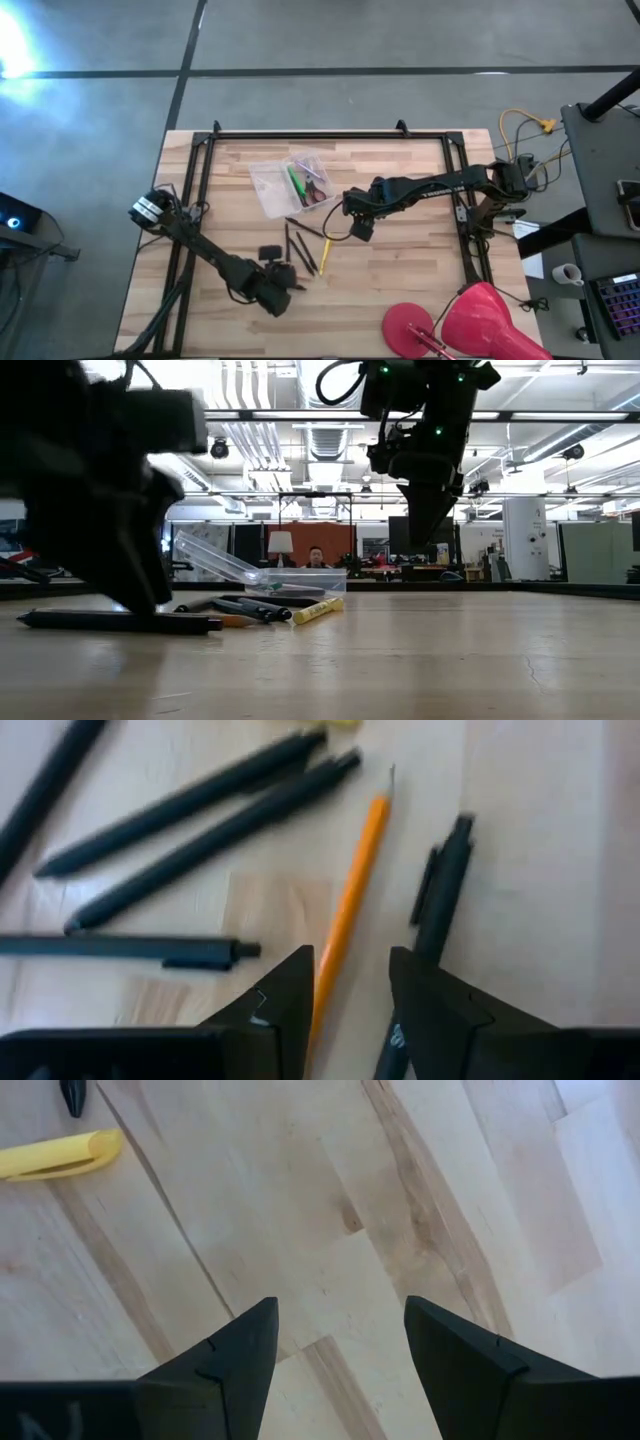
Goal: Pick & place school supplies into a supply box
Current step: Put the orange pencil into the transparent supply box
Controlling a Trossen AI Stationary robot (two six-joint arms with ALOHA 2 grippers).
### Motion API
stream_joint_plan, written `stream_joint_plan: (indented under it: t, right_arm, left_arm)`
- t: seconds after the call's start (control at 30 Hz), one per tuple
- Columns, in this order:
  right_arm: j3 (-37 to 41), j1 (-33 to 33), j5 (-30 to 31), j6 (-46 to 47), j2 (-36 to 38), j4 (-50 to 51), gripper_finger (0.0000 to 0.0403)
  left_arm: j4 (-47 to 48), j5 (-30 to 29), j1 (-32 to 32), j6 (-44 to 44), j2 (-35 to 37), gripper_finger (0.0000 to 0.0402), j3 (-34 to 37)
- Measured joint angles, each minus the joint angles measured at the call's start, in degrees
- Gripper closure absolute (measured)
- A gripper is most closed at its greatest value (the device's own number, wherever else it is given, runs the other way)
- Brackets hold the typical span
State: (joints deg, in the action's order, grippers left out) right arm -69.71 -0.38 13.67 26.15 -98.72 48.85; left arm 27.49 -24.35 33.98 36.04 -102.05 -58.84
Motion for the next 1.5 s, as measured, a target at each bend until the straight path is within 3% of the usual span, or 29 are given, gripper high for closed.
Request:
stream_joint_plan:
  t: [0.27,0.47,0.6,0.73,0.9,1.03,1.23,1.5]
  right_arm:
    - [0.02,0.00,0.00,0.06,-0.02,-0.13,0.0193]
    - [0.09,0.00,-0.02,0.28,-0.02,-0.10,0.0193]
    - [0.11,0.00,-0.04,0.33,-0.02,0.10,0.0193]
    - [0.11,0.00,-0.24,0.30,-0.02,1.35,0.0193]
    - [1.01,0.24,-0.24,0.01,0.80,6.95,0.0193]
    - [4.79,1.94,-0.20,2.03,5.45,6.88,0.0193]
    - [14.99,6.37,0.36,12.68,18.85,1.81,0.0193]
    - [23.12,12.04,8.96,28.78,32.36,-0.35,0.0193]
  left_arm:
    - [-3.35,0.66,-2.36,0.87,0.45,0.0284,4.11]
    - [-7.95,10.06,-5.03,-2.05,0.45,0.0284,7.34]
    - [-8.58,11.40,-5.27,-5.55,0.35,0.0290,8.85]
    - [-9.03,14.02,-5.94,-10.59,0.30,0.0323,9.63]
    - [-8.17,21.81,-8.68,-13.99,0.31,0.0389,10.23]
    - [-3.91,28.72,-10.83,-13.46,0.60,0.0396,8.46]
    - [5.23,30.40,-10.83,-12.23,6.09,0.0399,2.96]
    - [7.45,21.96,-18.10,-2.95,16.54,0.0400,-4.56]
